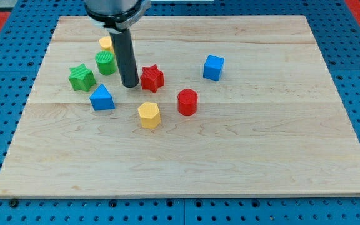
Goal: Arrange red blocks and blue blocks diagonal to each other
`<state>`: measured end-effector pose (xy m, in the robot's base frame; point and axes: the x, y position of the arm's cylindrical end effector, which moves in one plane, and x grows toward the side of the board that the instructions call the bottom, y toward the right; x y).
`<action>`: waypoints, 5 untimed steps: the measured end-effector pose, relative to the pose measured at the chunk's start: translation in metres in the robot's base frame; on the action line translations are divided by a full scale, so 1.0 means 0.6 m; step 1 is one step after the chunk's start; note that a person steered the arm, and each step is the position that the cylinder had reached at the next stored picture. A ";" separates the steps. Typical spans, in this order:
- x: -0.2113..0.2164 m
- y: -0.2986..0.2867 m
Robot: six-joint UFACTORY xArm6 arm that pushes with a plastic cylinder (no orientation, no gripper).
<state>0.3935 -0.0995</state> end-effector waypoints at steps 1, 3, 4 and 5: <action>-0.062 0.024; 0.088 0.122; 0.088 0.045; 0.118 -0.034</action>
<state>0.4644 -0.1197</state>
